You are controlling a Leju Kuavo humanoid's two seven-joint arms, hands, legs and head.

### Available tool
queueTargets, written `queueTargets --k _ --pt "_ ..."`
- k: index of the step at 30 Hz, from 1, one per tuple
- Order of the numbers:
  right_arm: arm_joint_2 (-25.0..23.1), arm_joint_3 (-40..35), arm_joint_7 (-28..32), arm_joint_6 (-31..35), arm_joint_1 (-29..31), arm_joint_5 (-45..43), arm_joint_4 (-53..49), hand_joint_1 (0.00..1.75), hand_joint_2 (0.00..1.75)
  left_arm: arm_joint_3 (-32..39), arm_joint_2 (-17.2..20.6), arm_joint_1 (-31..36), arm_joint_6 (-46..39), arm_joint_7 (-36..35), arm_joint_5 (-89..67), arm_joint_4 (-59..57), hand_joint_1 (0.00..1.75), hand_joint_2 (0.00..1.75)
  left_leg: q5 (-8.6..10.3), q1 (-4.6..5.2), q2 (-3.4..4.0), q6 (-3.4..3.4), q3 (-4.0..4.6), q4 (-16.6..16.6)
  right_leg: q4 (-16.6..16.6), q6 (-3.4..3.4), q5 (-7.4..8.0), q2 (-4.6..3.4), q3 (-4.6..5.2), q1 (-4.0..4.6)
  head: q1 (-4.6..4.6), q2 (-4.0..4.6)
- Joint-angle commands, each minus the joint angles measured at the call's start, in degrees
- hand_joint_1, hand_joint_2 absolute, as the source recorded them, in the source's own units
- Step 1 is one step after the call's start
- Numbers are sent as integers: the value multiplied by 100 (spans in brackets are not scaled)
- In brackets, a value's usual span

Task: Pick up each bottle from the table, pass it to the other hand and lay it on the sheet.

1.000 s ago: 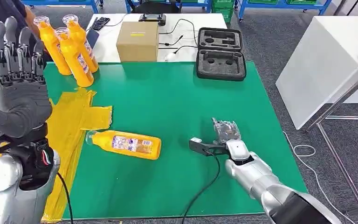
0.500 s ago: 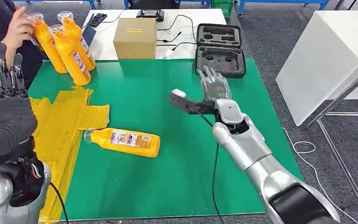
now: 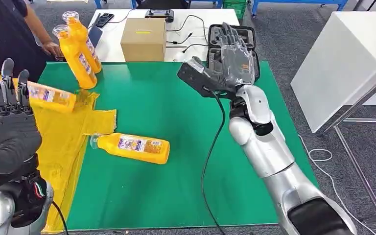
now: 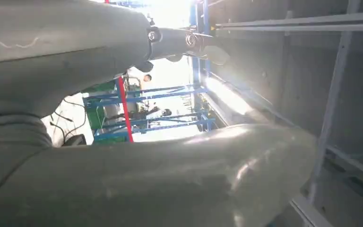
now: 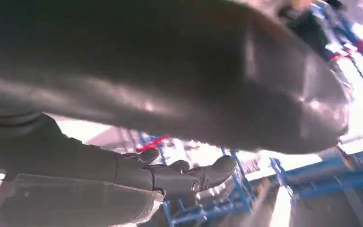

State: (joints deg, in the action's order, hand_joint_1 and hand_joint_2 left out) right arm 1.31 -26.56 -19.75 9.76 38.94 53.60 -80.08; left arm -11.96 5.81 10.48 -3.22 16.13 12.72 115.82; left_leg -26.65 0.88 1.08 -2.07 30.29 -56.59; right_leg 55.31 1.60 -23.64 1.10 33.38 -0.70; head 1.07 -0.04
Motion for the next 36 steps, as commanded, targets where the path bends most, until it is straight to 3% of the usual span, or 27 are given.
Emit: queueTargets --k 1,4,5,6,7,8,14,20,26,36 --pt "-414 -381 524 887 121 -833 269 0 0 -410 192 670 85 -12 107 -625 0 0 -5 -9 -10 22 -9 0 1 -12 -6 -5 -6 8 0 0" --pt "-539 -583 490 838 226 -1124 484 0 0 -515 240 856 70 -24 186 -760 0 0 -1 -7 -7 17 1 -1 3 -9 -2 -4 5 7 0 0" --pt "-641 -648 352 537 261 -1389 612 0 0 -544 243 910 66 -26 210 -815 0 0 -3 -11 -8 23 -2 -2 2 -12 -3 -7 1 10 -2 0" --pt "-705 -950 -175 -600 407 -1481 1027 0 0 -601 240 1004 183 -58 337 -909 0 0 -2 -8 -5 17 2 -3 4 -8 -2 -8 6 8 0 0" --pt "-912 -1077 -161 -604 437 -1451 1486 0 0 -645 227 1105 196 -58 343 -1039 0 0 -4 -13 -1 23 -2 -3 3 -11 -1 -16 3 12 0 0" --pt "-1088 -1314 -161 -720 545 -1393 2135 0 175 -713 203 1240 256 -44 383 -1196 0 0 -3 -10 8 18 -7 1 2 -9 1 -22 1 8 0 0" --pt "-1749 -1796 -178 -912 698 -1138 3988 0 175 -876 -37 1449 336 -199 463 -1205 0 0 1 -21 5 37 -20 9 -5 -18 3 -28 -12 17 0 0" --pt "-2038 -1951 -250 -1183 771 -1063 4768 0 175 -831 -85 1577 264 -412 411 -1007 0 0 2 -16 -2 25 -4 1 5 -7 -4 -11 -2 13 0 0" --pt "-2005 -1956 -224 -1192 780 -1056 4796 0 175 -811 -56 1521 270 -407 405 -1002 0 0 7 -12 -12 24 11 -1 6 -8 -3 -1 10 10 2 0" --pt "-1702 -2169 -619 -1876 502 -532 4944 0 175 -810 -131 1586 341 -395 453 -1171 0 0 9 -10 -18 20 12 2 0 -6 -3 9 10 10 2 0"
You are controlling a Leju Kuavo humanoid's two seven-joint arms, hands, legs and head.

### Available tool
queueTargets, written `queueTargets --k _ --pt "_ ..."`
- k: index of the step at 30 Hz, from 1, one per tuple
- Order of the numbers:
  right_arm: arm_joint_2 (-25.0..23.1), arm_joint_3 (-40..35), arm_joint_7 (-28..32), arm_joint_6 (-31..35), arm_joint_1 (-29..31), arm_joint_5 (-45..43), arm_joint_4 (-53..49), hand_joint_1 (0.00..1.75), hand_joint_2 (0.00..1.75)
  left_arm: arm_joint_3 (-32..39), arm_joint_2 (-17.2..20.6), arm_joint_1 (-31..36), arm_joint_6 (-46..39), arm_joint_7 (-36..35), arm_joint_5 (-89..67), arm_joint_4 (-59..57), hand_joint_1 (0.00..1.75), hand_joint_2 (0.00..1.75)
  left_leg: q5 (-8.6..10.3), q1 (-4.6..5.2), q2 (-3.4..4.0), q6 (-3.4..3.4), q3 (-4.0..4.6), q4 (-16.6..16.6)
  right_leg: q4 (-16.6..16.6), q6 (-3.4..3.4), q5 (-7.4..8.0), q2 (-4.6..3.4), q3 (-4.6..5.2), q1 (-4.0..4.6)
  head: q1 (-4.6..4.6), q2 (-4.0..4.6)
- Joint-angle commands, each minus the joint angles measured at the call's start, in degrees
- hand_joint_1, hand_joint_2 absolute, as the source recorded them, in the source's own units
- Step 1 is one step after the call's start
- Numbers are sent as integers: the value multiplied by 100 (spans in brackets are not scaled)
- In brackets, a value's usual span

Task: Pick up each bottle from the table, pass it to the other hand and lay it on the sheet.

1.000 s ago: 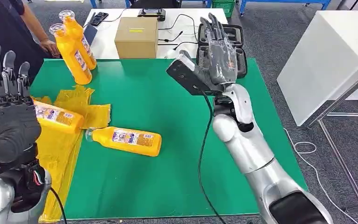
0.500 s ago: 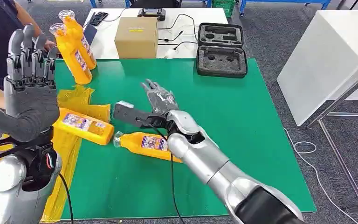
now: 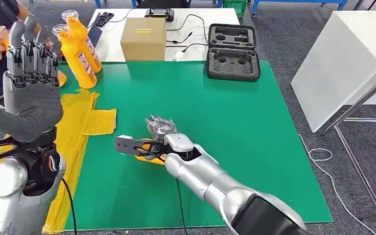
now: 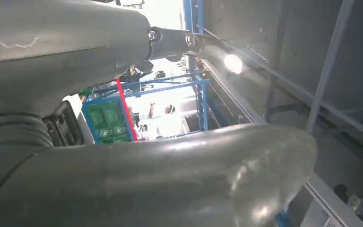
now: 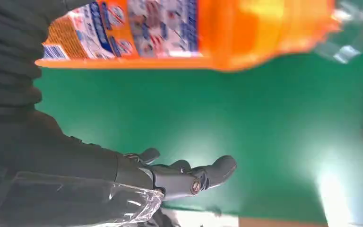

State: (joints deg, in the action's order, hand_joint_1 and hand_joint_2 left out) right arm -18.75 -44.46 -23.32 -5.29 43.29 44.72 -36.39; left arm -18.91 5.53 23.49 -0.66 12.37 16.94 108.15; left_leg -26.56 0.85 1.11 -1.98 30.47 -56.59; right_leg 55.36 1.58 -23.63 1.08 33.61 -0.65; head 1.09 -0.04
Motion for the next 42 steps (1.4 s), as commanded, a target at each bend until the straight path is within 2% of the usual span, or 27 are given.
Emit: queueTargets --k 1,6,14,15,31,36,42 --pt "361 -449 -366 -423 16 514 479 0 175 -112 -109 286 93 -21 27 -427 0 0 -2 -11 -28 17 -12 1 -7 -6 -6 13 -21 8 -2 0" --pt "416 -569 -449 -499 -32 706 396 0 175 -109 -115 297 100 -23 25 -448 0 0 -3 -11 -29 17 -11 0 -6 -6 -7 13 -19 8 0 0" --pt "635 -366 -522 -733 -571 1238 -236 0 175 24 -176 385 49 -161 -33 -384 0 0 -2 -8 -25 13 -5 0 -5 -4 -5 12 -11 6 0 0" --pt "633 -370 -515 -736 -594 1251 -255 0 0 45 -172 374 33 -158 -35 -366 0 0 -5 -11 -28 18 -9 0 -6 -7 -8 11 -17 8 -2 0" --pt "696 -504 -476 -760 -821 1830 -569 0 0 340 -42 114 -229 -146 -174 -74 0 0 -6 -10 -9 15 -9 2 -6 -6 -4 -5 -12 7 0 0" --pt "1031 -185 -571 -448 -1008 2243 -1420 0 0 449 -13 -141 -228 -66 -266 72 0 0 -8 -10 -12 20 -16 7 -9 -8 -7 -6 -20 6 -2 0" --pt "1314 42 -565 -638 -1232 2271 -2049 0 0 452 5 -164 -177 -23 -246 -1 0 0 -5 -8 -22 17 -4 1 -4 -6 -8 7 -12 4 -2 0"
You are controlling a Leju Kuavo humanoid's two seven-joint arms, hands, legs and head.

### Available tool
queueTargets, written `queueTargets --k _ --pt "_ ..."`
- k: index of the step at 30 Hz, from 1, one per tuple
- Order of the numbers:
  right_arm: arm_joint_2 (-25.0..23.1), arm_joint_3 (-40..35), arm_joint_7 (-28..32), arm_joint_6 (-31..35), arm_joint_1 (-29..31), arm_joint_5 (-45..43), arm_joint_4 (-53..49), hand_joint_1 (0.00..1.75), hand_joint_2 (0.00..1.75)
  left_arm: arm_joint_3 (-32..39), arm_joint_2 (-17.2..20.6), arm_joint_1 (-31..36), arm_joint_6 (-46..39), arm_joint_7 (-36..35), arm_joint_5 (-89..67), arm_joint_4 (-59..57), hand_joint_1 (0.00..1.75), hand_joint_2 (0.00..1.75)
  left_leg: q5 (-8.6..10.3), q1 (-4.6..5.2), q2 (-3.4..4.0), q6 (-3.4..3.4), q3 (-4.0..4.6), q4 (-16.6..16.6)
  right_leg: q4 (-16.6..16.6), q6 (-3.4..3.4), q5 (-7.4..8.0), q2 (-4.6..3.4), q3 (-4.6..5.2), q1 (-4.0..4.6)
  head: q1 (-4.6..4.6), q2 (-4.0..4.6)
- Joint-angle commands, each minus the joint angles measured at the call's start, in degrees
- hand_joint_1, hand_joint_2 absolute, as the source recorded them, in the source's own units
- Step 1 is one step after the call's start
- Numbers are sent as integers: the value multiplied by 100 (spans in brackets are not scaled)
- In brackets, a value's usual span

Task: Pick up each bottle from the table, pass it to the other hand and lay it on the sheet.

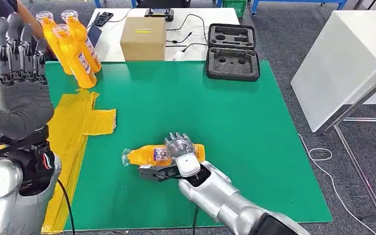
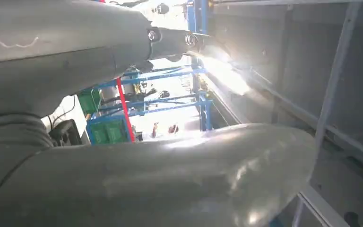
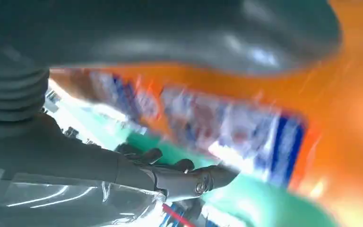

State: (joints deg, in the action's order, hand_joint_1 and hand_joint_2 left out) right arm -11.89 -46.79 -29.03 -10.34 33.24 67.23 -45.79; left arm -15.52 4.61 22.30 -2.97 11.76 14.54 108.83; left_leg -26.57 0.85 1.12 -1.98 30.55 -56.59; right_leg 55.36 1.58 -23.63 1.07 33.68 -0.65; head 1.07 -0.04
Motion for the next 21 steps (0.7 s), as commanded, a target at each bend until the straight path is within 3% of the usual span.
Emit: queueTargets --k 1,21 --pt "671 263 13 -132 -259 52 -1138 0 0 113 91 -56 61 45 -2 -63 0 0 -6 -10 -28 20 -16 2 -6 -7 -10 9 -23 7 2 0" --pt "715 275 23 -119 -317 73 -1193 0 0 115 82 -73 56 45 -3 -36 0 0 -5 -8 -12 15 -7 -1 -3 -6 -4 -2 -11 6 0 0"
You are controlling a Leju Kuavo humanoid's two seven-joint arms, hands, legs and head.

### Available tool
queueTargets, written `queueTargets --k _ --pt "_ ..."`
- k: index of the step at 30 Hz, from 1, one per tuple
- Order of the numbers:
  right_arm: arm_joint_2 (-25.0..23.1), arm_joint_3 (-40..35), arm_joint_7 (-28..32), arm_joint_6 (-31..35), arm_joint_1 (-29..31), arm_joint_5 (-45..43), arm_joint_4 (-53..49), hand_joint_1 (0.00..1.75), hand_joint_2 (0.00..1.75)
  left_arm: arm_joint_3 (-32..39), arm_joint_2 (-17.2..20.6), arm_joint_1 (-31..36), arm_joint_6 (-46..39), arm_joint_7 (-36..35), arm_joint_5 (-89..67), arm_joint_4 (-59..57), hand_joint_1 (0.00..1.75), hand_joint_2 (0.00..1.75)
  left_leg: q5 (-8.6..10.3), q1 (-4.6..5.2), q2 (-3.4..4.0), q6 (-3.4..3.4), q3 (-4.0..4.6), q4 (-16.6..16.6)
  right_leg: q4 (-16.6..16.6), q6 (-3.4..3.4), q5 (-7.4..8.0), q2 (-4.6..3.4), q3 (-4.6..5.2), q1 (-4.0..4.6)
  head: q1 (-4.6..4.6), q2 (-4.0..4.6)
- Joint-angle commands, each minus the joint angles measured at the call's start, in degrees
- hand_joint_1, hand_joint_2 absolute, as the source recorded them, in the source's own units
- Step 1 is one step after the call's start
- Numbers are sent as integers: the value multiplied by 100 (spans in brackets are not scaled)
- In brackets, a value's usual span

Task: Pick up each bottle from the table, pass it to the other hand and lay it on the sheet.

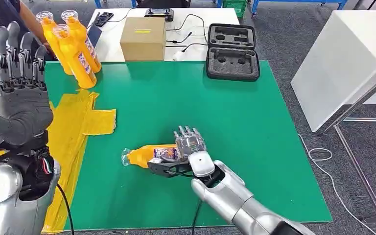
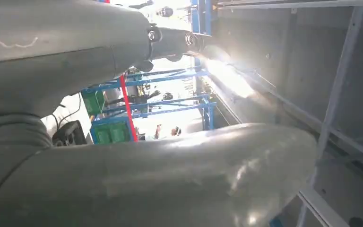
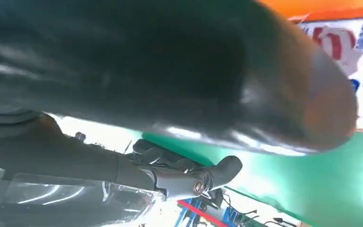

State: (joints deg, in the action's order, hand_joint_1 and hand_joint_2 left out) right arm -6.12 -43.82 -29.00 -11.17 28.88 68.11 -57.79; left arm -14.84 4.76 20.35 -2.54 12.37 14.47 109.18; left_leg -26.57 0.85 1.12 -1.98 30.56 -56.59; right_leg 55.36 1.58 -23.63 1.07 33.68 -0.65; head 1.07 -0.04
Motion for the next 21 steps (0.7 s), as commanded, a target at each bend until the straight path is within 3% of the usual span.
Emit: queueTargets --k 1,9,10,14,21 --pt "138 -29 23 -41 107 15 -18 0 0 51 51 117 14 -16 4 -61 0 0 -4 -6 -9 13 -6 0 -2 -5 -3 -2 -9 4 2 0" --pt "432 -90 97 -320 -266 87 -762 0 0 230 -20 -82 23 -49 -22 219 0 0 -7 -7 -12 16 -10 1 -4 -6 -7 -3 -13 5 0 0" --pt "472 -134 118 -378 -276 97 -825 0 175 273 -42 -100 21 -75 -47 261 0 0 -5 -5 -10 12 -7 1 -3 -4 -5 -1 -9 3 0 0" --pt "477 -258 202 -681 -187 52 -779 0 175 351 27 -199 8 -64 -109 304 0 0 -3 -4 -4 10 2 0 -3 -4 -1 -5 1 3 0 0" --pt "541 -291 232 -667 -176 35 -662 0 175 458 88 -289 22 -17 -104 316 0 0 -7 -8 -10 17 -9 2 -5 -7 -5 -6 -11 6 0 0"
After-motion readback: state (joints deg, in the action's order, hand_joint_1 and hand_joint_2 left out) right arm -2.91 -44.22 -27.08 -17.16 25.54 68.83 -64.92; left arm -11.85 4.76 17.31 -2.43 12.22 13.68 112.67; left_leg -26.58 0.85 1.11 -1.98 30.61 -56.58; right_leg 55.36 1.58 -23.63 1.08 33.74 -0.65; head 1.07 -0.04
